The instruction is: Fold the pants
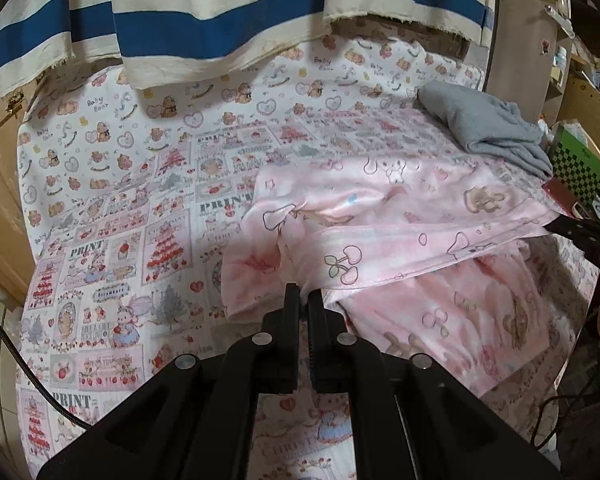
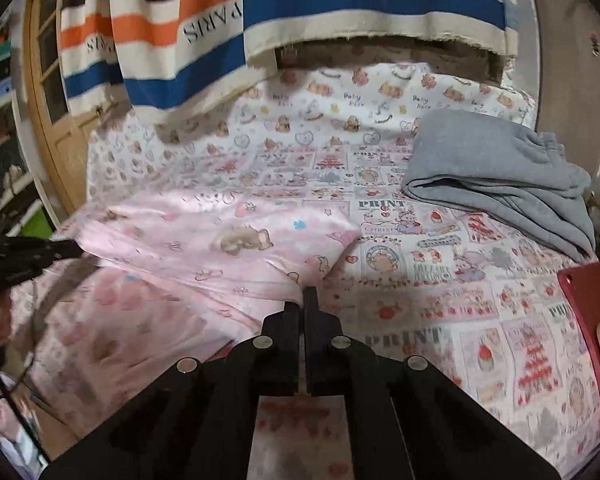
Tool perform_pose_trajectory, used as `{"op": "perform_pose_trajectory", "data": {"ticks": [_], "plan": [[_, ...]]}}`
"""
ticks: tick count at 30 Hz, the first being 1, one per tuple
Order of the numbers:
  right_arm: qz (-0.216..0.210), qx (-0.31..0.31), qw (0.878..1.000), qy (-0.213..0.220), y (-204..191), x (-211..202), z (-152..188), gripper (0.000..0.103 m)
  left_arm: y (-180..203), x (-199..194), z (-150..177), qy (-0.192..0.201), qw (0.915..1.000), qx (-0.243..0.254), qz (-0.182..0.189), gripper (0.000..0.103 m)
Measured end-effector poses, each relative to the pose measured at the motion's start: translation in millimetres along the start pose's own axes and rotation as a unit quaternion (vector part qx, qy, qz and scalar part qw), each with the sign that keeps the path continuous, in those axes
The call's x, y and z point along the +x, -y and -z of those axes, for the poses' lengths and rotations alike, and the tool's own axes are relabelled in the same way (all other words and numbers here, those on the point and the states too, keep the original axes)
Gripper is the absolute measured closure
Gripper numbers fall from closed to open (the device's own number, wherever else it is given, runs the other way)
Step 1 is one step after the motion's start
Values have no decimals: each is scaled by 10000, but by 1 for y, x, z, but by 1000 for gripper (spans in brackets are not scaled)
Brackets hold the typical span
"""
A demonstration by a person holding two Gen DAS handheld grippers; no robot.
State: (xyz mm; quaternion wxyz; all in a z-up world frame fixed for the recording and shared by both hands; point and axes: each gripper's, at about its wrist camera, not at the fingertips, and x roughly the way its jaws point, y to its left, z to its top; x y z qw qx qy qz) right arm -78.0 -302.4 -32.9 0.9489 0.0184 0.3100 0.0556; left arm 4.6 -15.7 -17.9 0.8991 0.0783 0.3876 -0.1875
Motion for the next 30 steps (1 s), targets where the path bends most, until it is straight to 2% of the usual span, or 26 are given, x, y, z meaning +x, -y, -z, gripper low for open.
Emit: {"op": "perform_pose_trajectory", "data": {"ticks": [5,8,11,15,19,22,25,28,30], "plan": [[-10,-107,9992,-389,-6,10,21,102,-6,18,12,-320,9994,-124,5,100],[-131,-18,9989,-449,-4,16,27,102,-8,14,14,-224,9996,-164,40,96],[-196,-32,9991,-366,-4,9,28,101,-7,0,14,11,10000,-42,-25,85],[-236,-96,9996,-135,-3,-12,26,84,-4,-23,16,273,9996,67,-80,77],[-438,-210,9988,15,-10,-28,29,83,4,-38,28,347,9994,43,8,77],[-694,-371,9969,43,-22,-34,34,71,15,-42,41,354,9993,82,17,77],[-724,-698,9949,29,-37,-33,41,61,26,-44,57,345,9988,333,-116,77],[-533,-998,9936,-39,-47,-27,50,60,33,-41,70,386,9957,770,-337,76],[-219,-1453,9891,-86,-58,-22,56,60,36,-35,75,244,9937,1027,-381,75]]}}
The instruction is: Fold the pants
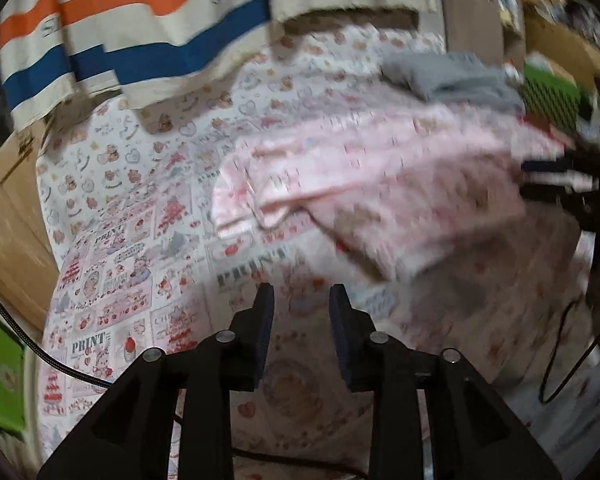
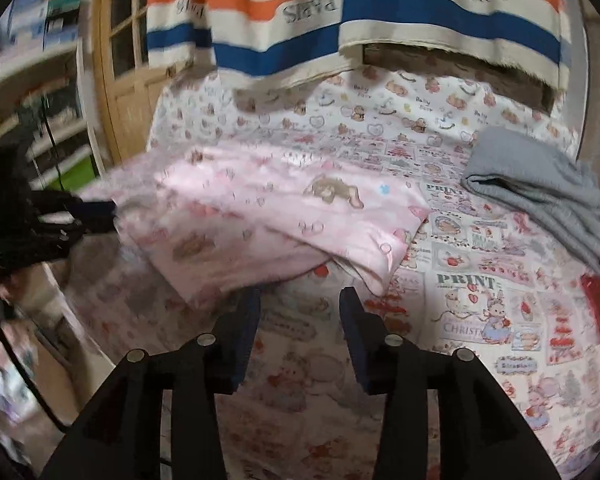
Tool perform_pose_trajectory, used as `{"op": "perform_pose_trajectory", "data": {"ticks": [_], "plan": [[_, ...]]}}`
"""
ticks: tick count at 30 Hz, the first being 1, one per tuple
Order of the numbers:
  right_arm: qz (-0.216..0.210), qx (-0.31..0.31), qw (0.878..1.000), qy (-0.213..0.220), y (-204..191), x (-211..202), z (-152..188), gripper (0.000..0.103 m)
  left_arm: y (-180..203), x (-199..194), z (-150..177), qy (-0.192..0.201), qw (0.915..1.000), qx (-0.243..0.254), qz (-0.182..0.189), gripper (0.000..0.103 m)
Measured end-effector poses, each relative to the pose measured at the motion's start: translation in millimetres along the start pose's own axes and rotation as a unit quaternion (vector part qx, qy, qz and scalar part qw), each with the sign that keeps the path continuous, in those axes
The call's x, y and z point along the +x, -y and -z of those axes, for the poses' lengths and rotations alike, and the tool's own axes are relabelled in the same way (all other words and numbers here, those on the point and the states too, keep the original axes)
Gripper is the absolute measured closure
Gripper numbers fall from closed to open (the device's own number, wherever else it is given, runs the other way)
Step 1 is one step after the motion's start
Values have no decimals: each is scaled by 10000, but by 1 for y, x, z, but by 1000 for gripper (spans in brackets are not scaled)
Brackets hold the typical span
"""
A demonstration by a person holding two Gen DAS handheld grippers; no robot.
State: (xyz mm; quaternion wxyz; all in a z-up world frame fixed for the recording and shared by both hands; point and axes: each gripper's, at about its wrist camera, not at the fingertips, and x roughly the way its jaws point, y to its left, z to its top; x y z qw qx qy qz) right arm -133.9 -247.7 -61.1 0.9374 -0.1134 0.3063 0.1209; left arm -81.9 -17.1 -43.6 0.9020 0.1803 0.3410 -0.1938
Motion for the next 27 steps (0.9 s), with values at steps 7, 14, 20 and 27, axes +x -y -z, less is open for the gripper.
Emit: {"op": "perform_pose_trajectory", "data": {"ticks": [7,14,20,27], "plan": [[28,-930,9956,-143,-26,7,-2,51,21,3,-6,200,9970,732,152,61],[-6,-903,9959,-11,-27,5,-5,47,24,17,-19,495,9967,633,135,45],[-96,-1217,9924,160,-29,3,-5,43,27,21,-33,618,9960,534,358,45],[-161,-2215,9748,210,-51,14,-9,43,27,23,-38,569,9964,423,469,45]]}}
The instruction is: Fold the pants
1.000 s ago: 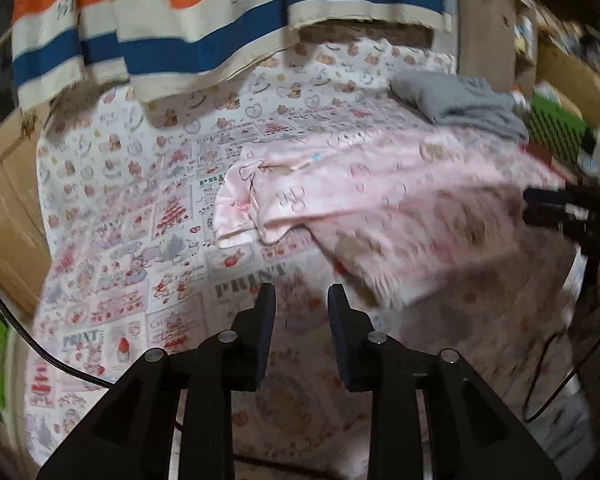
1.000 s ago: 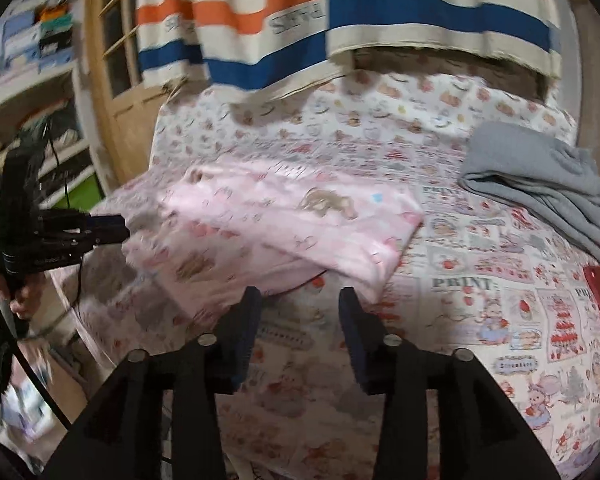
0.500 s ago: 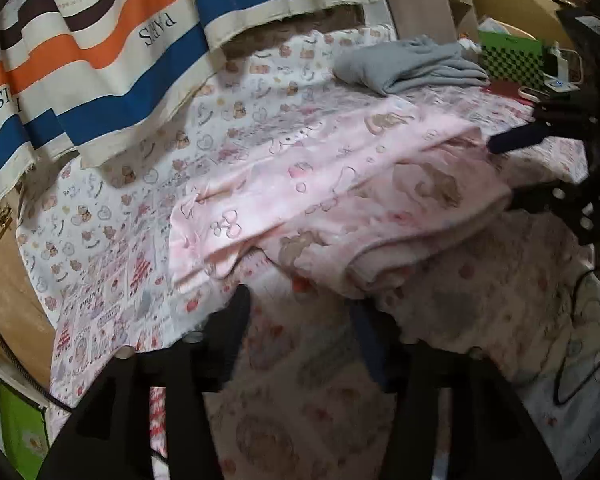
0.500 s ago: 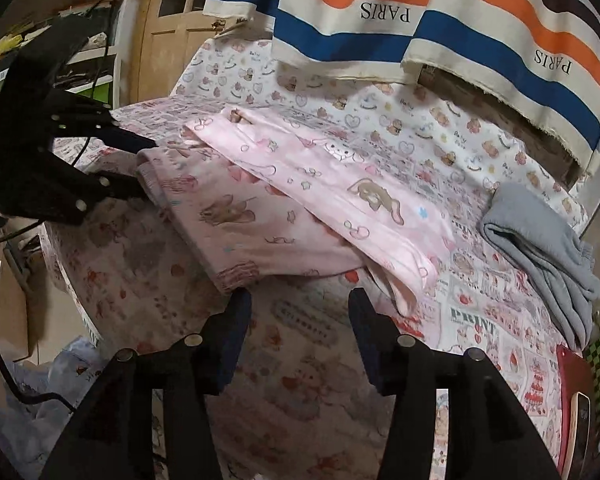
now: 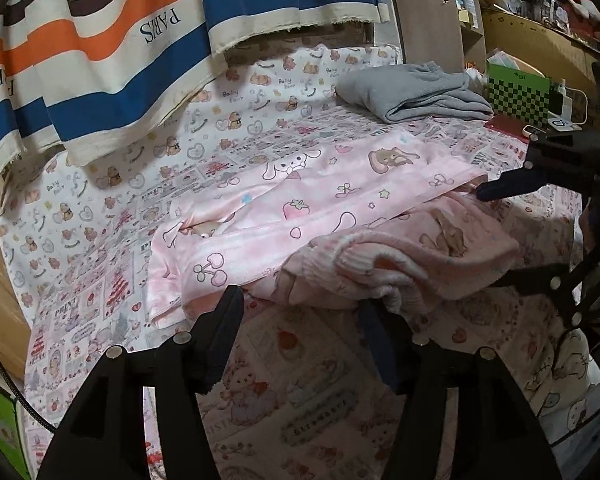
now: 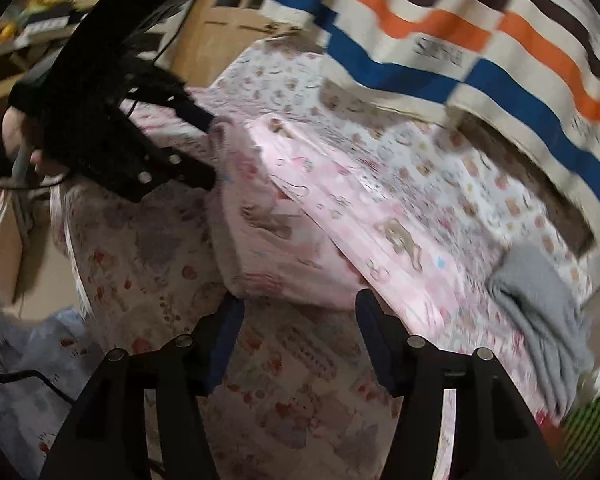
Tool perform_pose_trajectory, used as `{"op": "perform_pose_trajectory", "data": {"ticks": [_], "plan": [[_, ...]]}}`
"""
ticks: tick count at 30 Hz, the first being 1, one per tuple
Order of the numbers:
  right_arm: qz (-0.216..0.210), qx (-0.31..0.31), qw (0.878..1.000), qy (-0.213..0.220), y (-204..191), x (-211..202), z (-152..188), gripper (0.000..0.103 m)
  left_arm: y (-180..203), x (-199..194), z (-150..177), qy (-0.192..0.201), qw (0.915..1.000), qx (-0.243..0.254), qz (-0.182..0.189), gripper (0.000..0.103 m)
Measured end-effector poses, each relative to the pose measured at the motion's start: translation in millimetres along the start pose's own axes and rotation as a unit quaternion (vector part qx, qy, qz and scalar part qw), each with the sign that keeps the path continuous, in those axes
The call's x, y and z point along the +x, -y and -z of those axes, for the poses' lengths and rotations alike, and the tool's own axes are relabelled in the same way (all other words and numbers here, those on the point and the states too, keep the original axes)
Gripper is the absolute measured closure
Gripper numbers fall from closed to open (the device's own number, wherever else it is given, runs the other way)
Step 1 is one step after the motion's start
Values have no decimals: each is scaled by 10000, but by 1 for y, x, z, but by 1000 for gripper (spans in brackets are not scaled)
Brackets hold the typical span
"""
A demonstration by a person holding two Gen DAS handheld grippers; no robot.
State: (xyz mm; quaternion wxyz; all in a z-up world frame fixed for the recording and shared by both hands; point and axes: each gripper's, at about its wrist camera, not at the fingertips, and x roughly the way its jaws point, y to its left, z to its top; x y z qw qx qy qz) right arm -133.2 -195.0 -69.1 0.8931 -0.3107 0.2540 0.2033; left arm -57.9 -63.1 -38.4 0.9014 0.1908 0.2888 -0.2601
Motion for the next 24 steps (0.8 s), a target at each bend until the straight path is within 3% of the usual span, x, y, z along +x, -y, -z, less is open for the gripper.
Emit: {"op": "perform_pose_trajectory", "data": {"ticks": [8,10,11,14,24], "plan": [[-37,-251,9997,-13,-10,16,-5,43,-12,4,0,-75,9990,-395,189,45],[-31,-224,9997,-39,-9,20,-7,57,-16,6,-2,-71,9985,-503,223,45],[-34,-187,9998,-86,-7,23,-8,78,-17,6,-2,-64,9983,-538,228,45],[-84,201,9998,47,5,23,-10,93,-17,4,-3,-31,9982,-560,228,45],[-840,1349,9866,366,63,23,-21,97,-10,10,-16,-105,9991,-276,308,42]]}}
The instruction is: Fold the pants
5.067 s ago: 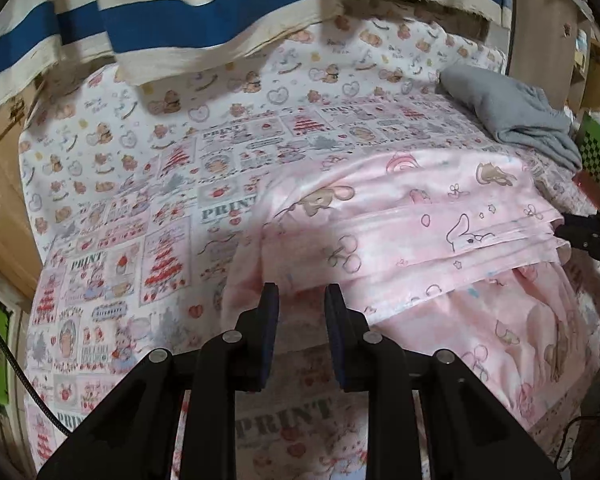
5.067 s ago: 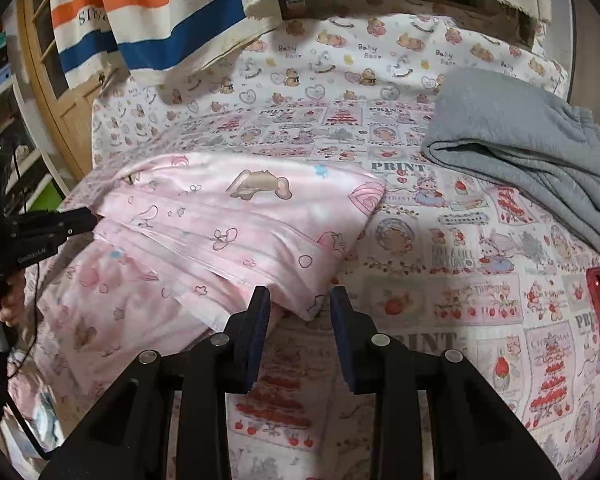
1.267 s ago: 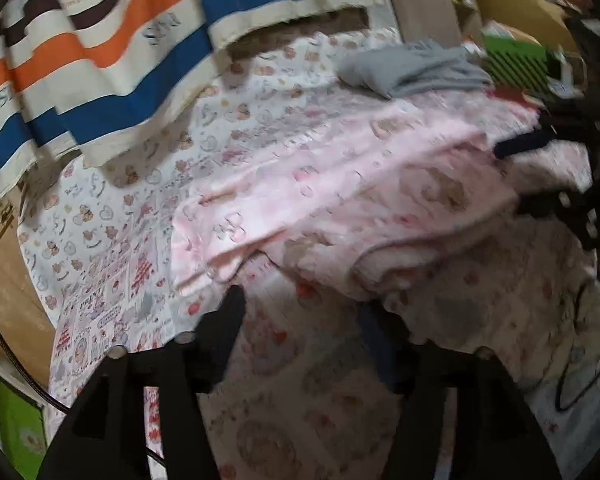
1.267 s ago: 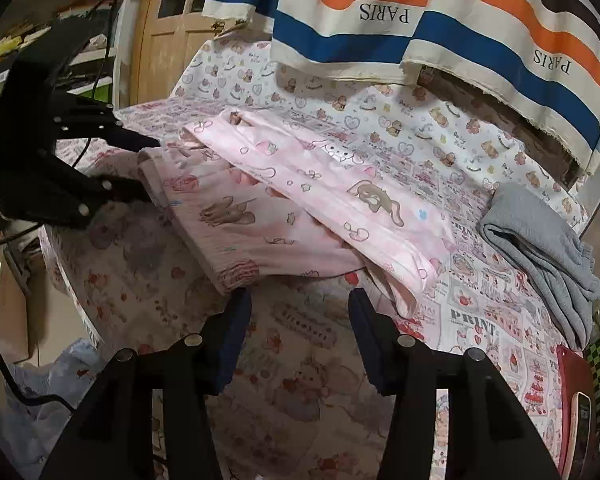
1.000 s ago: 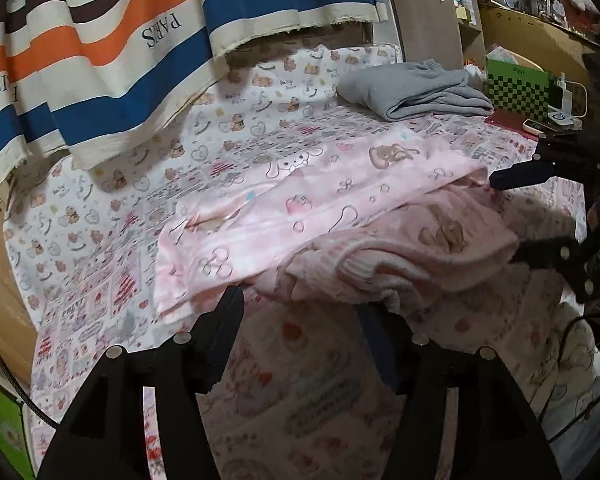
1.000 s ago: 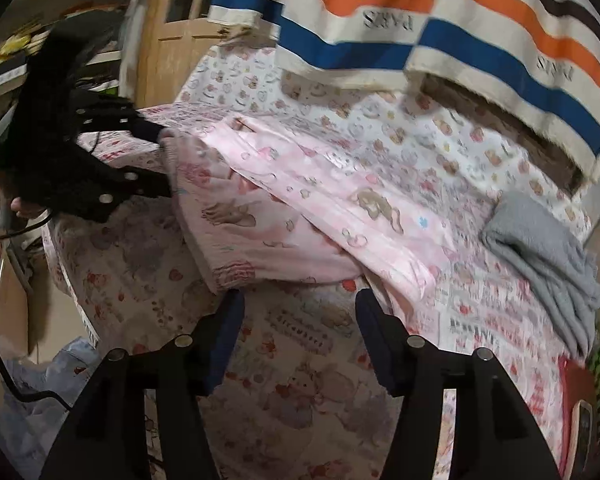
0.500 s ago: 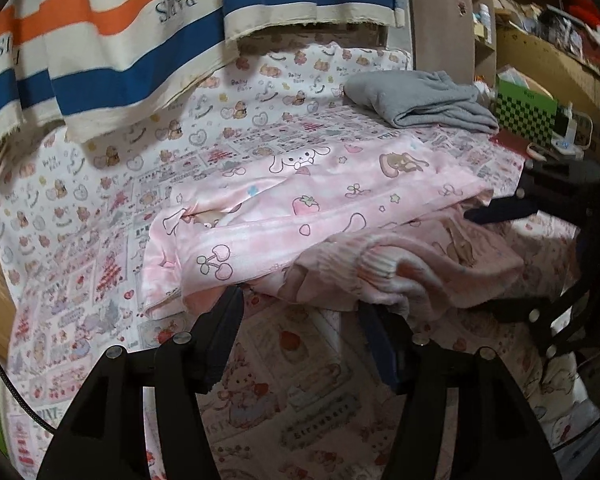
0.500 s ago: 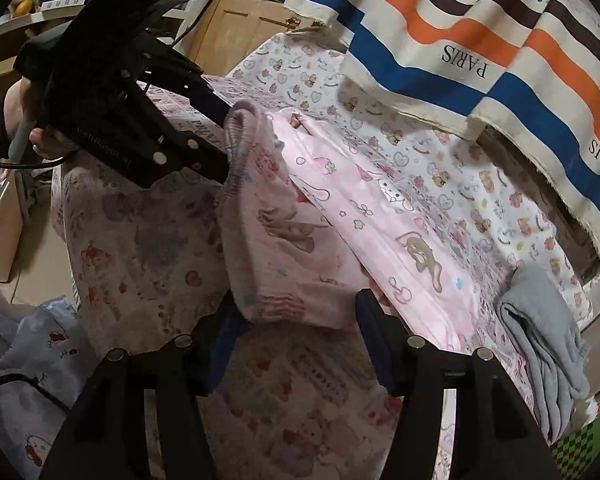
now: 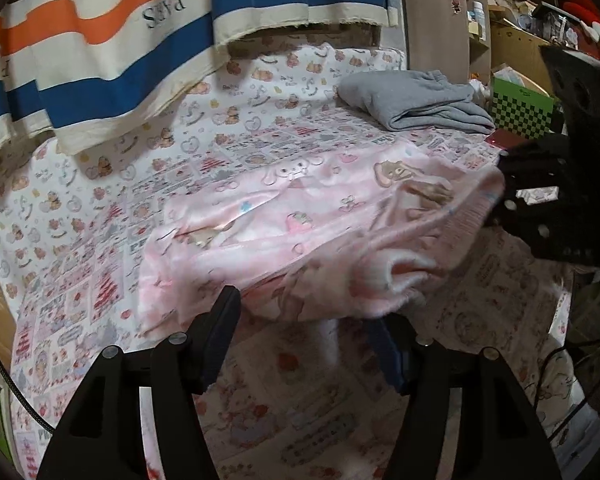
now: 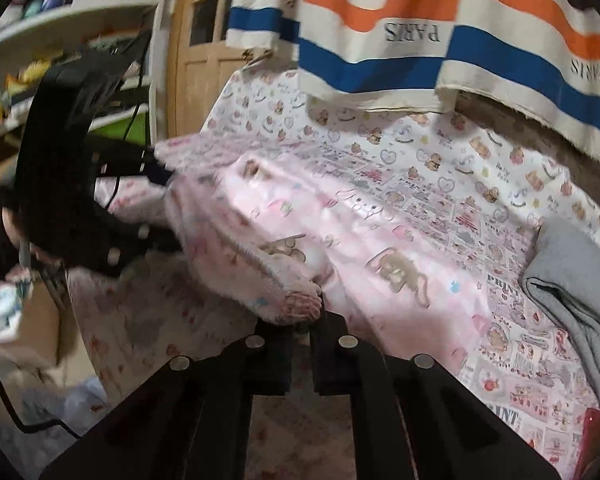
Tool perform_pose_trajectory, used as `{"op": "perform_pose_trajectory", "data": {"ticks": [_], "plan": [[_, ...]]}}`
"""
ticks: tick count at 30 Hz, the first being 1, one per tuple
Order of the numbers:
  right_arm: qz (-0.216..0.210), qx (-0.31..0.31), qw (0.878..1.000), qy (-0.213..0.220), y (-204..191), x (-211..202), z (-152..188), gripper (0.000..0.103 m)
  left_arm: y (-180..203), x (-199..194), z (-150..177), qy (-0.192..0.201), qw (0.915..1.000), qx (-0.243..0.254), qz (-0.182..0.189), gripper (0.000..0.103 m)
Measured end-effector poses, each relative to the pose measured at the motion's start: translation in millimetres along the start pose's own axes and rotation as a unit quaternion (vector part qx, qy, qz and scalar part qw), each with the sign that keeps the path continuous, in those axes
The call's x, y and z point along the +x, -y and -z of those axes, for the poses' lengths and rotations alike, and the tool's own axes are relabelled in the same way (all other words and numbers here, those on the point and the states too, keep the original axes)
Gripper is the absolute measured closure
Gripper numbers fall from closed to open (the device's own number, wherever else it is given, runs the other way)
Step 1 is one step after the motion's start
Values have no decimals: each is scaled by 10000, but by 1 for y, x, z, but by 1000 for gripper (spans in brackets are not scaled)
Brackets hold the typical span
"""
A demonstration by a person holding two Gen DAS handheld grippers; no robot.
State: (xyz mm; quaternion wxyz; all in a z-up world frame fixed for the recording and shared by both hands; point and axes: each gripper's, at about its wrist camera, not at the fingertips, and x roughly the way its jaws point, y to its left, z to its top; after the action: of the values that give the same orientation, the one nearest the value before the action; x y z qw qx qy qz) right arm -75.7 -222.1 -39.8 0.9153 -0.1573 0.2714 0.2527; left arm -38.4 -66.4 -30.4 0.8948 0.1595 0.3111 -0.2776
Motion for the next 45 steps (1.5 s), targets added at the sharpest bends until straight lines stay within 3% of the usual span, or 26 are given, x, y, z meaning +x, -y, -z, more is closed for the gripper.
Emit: {"op": "perform_pose_trajectory", "data": {"ticks": [2,3,4,5,12,17,21,23,25,27,28,29,33,37,39,43,45], "plan": [[-135,212,9997,39,11,1,-5,97,0,4,-7,40,10000,-40,29,47],[-215,340,9992,64,18,1,-7,97,-2,5,-10,76,9999,-80,88,72],[-260,420,9987,86,22,1,-9,97,-4,5,-14,86,9996,-147,211,85],[-301,528,9981,131,27,1,-11,98,-8,6,-19,82,9991,-260,334,91],[-411,1278,9898,471,64,3,-32,99,-35,15,-55,265,9937,-982,477,93],[-135,1634,9862,248,82,30,-45,100,-41,38,-75,31,9940,-1081,154,92],[103,2073,9781,-132,100,56,-43,100,-47,63,-79,-443,9914,-1217,-174,81],[155,2289,9728,-306,109,68,-38,100,-51,72,-79,-584,9894,-1317,-193,80],[245,2396,9697,-415,114,75,-32,100,-53,75,-77,-631,9888,-1309,-343,71],[315,2500,9667,-450,118,78,-27,99,-53,73,-75,-548,9892,-1206,-627,50],[305,2525,9661,-443,119,76,-25,99,-54,68,-74,-457,9890,-1176,-772,48],[335,2543,9656,-424,120,73,-25,98,-54,61,-73,-327,9890,-1160,-860,48],[724,2506,9653,-98,118,48,-29,69,-59,31,-72,89,9902,-1104,-850,49],[959,2442,9644,331,108,22,-41,68,-52,17,-79,250,9933,-1068,-371,57],[615,2476,9658,453,102,17,-49,68,-48,25,-87,170,9932,-1135,-190,61],[201,2779,9604,11,94,39,-57,74,-44,61,-98,-323,9895,-1358,-370,69],[187,2910,9556,-429,91,53,-53,78,-48,78,-92,-640,9852,-1558,-317,81]]}}
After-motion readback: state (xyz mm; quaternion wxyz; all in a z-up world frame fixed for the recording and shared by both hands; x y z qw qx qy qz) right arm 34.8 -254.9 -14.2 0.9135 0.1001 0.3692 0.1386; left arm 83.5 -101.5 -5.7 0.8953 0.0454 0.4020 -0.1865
